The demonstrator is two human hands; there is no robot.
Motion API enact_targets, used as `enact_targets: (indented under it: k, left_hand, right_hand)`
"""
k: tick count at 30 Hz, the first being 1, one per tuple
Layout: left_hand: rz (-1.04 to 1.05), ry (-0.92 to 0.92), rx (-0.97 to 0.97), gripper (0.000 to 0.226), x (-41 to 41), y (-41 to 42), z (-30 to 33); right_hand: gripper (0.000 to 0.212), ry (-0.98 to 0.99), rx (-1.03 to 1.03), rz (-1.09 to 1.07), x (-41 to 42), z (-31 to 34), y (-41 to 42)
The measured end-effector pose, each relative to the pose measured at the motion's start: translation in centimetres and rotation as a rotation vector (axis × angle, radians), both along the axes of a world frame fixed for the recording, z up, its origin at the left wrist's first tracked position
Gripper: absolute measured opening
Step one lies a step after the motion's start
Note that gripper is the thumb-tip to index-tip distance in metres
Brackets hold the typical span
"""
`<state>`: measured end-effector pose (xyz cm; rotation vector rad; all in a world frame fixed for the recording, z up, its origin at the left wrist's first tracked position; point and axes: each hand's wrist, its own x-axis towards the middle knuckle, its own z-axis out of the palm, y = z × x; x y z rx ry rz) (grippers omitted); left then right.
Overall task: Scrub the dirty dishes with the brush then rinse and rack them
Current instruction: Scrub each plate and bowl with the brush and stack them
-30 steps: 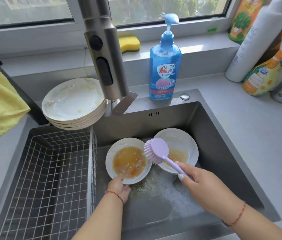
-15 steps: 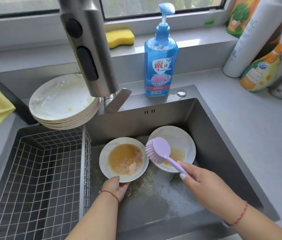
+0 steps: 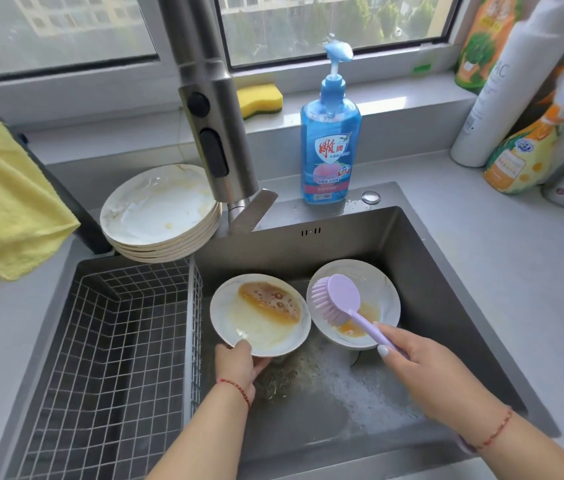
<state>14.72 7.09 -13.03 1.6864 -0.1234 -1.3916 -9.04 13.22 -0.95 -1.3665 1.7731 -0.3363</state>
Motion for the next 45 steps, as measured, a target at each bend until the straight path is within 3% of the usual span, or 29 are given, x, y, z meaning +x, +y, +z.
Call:
enact_targets:
  k: [5,12,17,22,26,29,32,39,42,45]
  left_hand:
    - [-0.122,-0.01,0.0,0.038,-1.3,0.6,2.6]
    - [-0.251,0.045,0.083,0.044,-4.0,1.4,4.4]
    - [-0.268,0.144,0.021,0.044,-5.3,2.4,6.0]
    - [-0.297,0.167,-0.083,0.028,-5.6,3.1,6.9]
    - [-0.363,0.117,-0.138,0.035,-6.0,3.1,6.9]
    - [-0.391,0.102,-0.135,0.042,-6.5,3.3,6.9]
    - [-0.406,0.167,-0.159,0.045,-6.9,3.7,7.0]
    - [-0.337,0.183,-0.228,0.04,-6.0,3.7,7.8]
    - [-0.306,0.143,-0.235,0.038,-5.3,3.1,8.0]
    - [-0.312,0.1,-0.216,0.038,-4.7,2.5,7.5]
  right_hand:
    - [0.036,-0.004,-0.012,0.008,-0.1,1.2,0.6]
    - [0.029,-0.041,0.143,0.0,-0.3,1.0,0.8]
    - [0.016,-0.023,0.16,0.004,-0.1,0.7,0.7]
    - [0.034,0.356,0.026,0.282,-1.3,2.0,0.9]
    - [0.037,0.269,0.14,0.417,-0.6,3.9,1.8]
    - [0.033,0.112,0.165,0.389,1.5,4.5,1.2]
    - [0.04,0.129,0.074,0.355,2.8,3.2,-1.0]
    - [0.071,0.54,-0.055,0.323,0.1,2.4,-3.1]
    - [0.065,0.582,-0.044,0.396,-0.7,2.6,-1.0]
    - [0.042,0.419,0.009,0.465,0.3,4.0,0.9]
